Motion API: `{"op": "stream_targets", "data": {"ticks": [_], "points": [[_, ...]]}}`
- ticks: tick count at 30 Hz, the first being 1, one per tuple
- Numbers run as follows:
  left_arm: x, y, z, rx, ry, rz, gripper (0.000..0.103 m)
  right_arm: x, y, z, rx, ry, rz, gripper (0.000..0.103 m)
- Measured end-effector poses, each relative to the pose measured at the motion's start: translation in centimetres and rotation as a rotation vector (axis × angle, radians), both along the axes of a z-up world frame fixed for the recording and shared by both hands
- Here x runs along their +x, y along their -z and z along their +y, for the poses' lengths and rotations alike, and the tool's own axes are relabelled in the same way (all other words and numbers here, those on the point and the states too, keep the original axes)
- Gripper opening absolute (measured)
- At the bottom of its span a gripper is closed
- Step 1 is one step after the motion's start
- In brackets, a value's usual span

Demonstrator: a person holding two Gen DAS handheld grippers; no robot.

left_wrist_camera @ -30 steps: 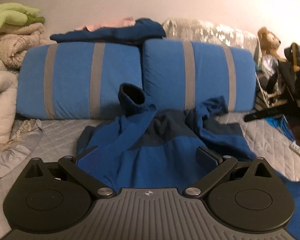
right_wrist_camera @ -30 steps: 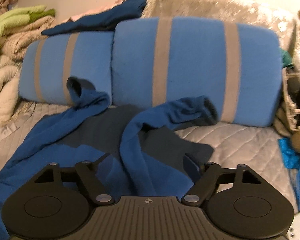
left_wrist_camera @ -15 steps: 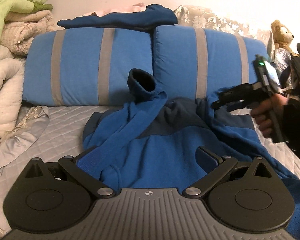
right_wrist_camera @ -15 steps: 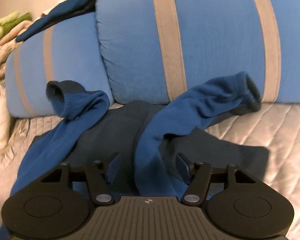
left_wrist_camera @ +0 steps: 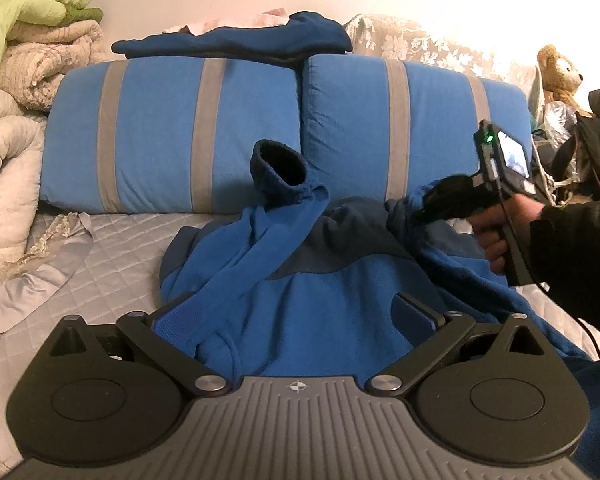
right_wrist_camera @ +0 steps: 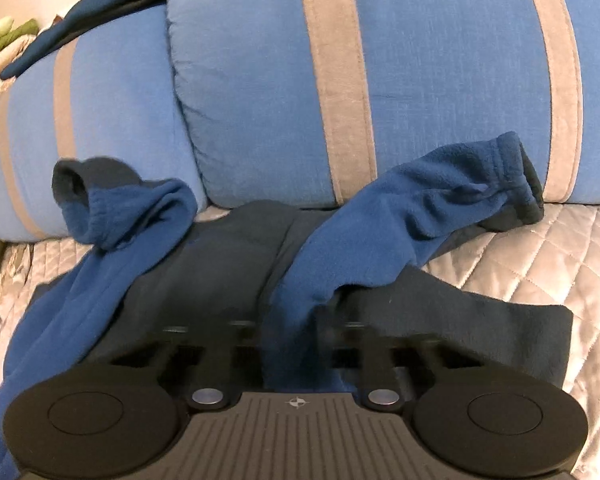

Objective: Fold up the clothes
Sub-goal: 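Grasp the blue fleece sleeve cuff with the right tool, then pull the held sleeve outward away from the jacket body with the right tool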

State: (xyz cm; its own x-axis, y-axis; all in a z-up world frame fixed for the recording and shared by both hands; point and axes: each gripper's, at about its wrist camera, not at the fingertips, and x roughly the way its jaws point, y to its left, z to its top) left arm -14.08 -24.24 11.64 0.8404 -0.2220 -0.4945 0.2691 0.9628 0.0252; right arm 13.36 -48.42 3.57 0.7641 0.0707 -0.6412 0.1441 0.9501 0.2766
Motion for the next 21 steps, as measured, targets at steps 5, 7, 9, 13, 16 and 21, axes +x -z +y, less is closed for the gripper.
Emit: {"op": "stream_targets", "data": {"ticks": [5, 7, 9, 13, 16, 21], "points": [[0.0, 0.0, 0.2, -0.009, 0.004, -0.001, 0.103, -1.7, -2.3, 0.5, -0.026, -0.001, -0.081, 0.006], [0.0, 0.0, 0.3, -0.016, 0.004, -0.001, 0.103, -3.0, -3.9, 1.0, -0.030, -0.017, -0.116, 0.005], [0.0, 0.0, 0.4, -0.022, 0.005, 0.001, 0.103, -4.9, -5.7, 0.7, -0.040, -0.039, -0.145, 0.005], [0.1, 0.0, 0.3, -0.028, 0.009, 0.004, 0.103, -8.8, -8.8, 0.5, -0.051, -0.090, -0.197, 0.005], [0.1, 0.0, 0.3, -0.028, 0.011, 0.007, 0.103, -11.7, -9.4, 1.2, -0.032, -0.156, -0.193, 0.005], [0.0, 0.0, 0.4, -0.030, 0.019, 0.013, 0.103, -14.3, -6.4, 3.4, -0.040, -0.265, -0.050, 0.007]]}}
